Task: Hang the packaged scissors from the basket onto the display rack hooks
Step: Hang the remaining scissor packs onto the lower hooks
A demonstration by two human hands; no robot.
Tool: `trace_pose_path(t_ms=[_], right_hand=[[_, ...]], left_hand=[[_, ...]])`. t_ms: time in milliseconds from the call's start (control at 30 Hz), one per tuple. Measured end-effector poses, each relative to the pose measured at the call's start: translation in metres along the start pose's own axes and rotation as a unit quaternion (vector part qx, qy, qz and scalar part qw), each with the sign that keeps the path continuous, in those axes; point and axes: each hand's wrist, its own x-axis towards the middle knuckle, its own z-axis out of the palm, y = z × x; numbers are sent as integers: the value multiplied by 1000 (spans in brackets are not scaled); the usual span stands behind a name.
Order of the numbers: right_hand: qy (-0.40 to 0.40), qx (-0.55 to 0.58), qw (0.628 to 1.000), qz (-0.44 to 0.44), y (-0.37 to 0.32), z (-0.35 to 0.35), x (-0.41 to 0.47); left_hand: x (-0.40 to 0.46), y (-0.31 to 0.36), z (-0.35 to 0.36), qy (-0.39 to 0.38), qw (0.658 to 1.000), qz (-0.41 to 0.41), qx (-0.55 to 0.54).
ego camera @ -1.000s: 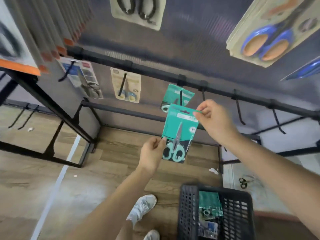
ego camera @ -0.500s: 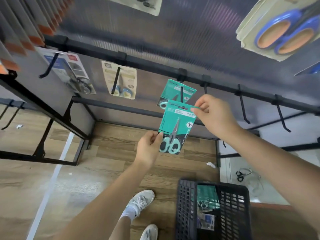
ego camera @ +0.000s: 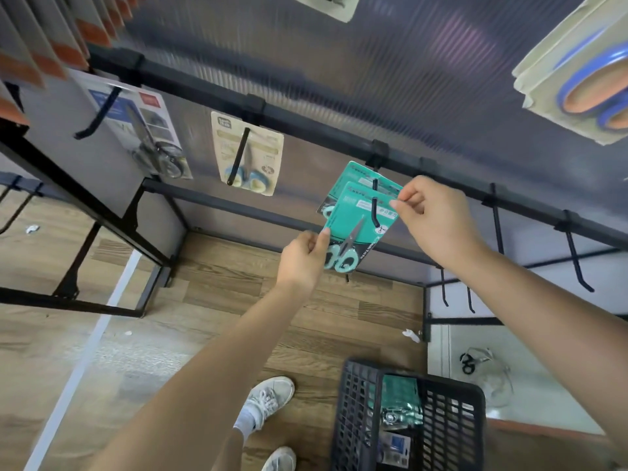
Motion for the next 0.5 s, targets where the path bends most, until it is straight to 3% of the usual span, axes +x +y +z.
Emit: trace_pose_path(t_ms=[400,500], right_hand=[[2,-83,996,-26,4,-1,9],[4,-87,995,-45,5,-6,-1]], left_hand=[[22,29,1,38,993,18,114],[12,41,-6,44,982,65,171]])
